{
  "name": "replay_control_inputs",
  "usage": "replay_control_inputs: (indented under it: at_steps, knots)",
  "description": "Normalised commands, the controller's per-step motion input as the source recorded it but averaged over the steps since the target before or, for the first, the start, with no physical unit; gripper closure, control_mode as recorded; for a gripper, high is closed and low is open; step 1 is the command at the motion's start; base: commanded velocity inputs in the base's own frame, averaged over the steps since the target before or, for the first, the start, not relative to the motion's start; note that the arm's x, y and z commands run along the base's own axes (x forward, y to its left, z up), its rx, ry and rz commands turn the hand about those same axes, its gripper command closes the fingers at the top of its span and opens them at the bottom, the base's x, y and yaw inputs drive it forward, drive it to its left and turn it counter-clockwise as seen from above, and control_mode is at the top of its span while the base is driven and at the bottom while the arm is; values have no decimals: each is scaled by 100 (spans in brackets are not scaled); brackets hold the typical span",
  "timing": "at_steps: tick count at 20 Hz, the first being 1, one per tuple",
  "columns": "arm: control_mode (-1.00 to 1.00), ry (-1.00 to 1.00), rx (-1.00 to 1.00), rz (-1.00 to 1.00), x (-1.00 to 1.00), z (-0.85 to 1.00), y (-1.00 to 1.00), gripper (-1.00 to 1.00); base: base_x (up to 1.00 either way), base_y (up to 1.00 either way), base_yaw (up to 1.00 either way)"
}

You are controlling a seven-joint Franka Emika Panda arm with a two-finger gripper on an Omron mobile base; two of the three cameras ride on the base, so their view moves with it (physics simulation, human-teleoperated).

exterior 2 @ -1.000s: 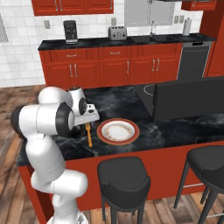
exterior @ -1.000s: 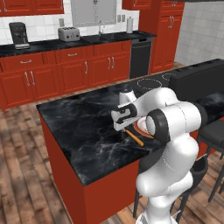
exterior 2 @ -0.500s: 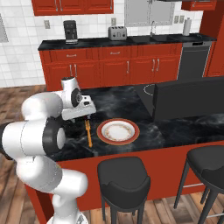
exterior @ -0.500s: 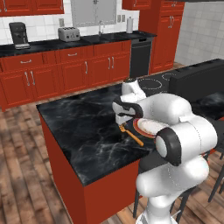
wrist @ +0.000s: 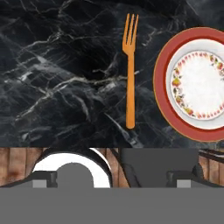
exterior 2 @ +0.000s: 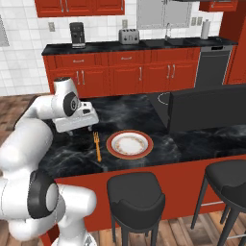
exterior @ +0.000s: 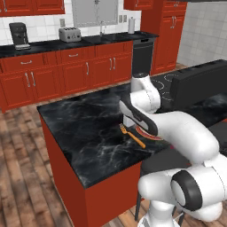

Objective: Take the fork and place it on the left side of the plate. Then take the spoon and place it on the right side of the plate. Make sure they're directly next to the plate.

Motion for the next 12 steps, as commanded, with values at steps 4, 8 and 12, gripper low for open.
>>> replay_control_inputs:
  at_steps: [4, 8, 12]
  knots:
    - [-100, -2, 1, 0, -100, 33, -27, -100, 0, 0, 0]
    - [-100, -3, 2, 0, -92, 31, -31, -100, 0, 0, 0]
    - [-100, -3, 1, 0, -82, 15, -17, -100, 0, 0, 0]
